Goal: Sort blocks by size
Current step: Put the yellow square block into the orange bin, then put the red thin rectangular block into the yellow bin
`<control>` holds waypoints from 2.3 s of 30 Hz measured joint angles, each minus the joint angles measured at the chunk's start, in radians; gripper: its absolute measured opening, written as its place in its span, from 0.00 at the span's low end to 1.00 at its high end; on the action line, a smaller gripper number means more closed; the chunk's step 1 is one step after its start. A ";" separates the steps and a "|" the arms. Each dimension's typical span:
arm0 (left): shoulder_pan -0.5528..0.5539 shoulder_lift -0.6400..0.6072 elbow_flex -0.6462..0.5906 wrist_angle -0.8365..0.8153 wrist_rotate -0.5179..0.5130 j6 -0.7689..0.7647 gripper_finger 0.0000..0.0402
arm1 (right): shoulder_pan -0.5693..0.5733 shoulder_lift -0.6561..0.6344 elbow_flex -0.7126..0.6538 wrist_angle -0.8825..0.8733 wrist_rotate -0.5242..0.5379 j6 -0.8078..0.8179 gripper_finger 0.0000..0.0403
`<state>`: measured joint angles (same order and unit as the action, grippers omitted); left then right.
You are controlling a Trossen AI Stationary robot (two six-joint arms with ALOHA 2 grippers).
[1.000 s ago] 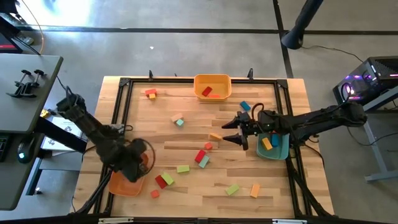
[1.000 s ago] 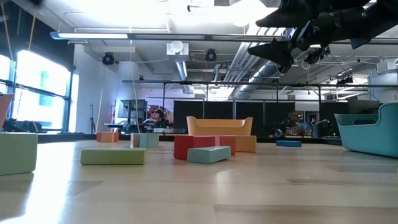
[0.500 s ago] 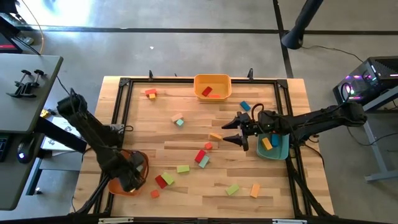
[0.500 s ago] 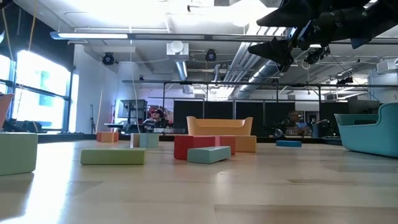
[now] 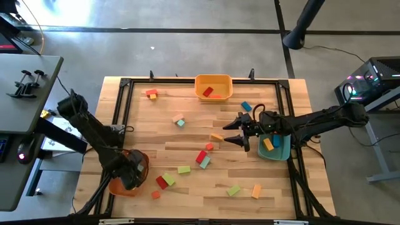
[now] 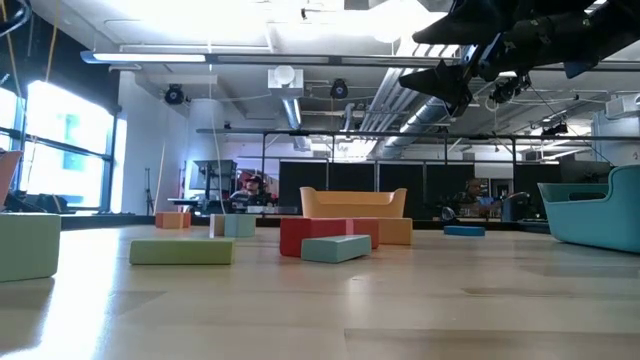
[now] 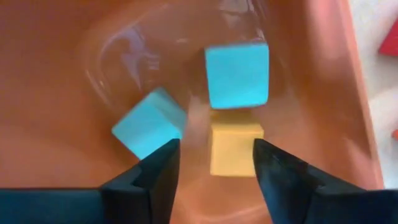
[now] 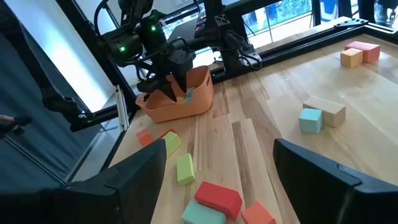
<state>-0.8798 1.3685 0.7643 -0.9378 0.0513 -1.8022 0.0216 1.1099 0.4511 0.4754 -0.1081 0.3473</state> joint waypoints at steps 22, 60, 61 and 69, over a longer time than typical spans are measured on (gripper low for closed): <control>0.350 -0.219 0.263 0.284 -0.247 0.958 0.60 | -0.001 -0.001 0.000 0.046 0.045 -0.155 0.72; 1.019 0.057 0.076 0.741 -0.398 1.926 0.59 | -0.087 0.006 0.000 -0.060 0.397 -0.169 0.72; 0.998 0.077 0.084 0.744 -0.395 1.958 0.59 | -0.087 0.006 0.000 -0.060 0.397 -0.168 0.72; 0.705 0.154 0.237 0.384 -0.440 2.141 0.59 | -0.067 0.006 0.000 -0.068 0.309 -0.143 0.72</control>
<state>-0.1753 1.5224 1.0012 -0.5541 -0.3889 0.3390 -0.0452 1.1164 0.4511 0.4071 0.2007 0.2048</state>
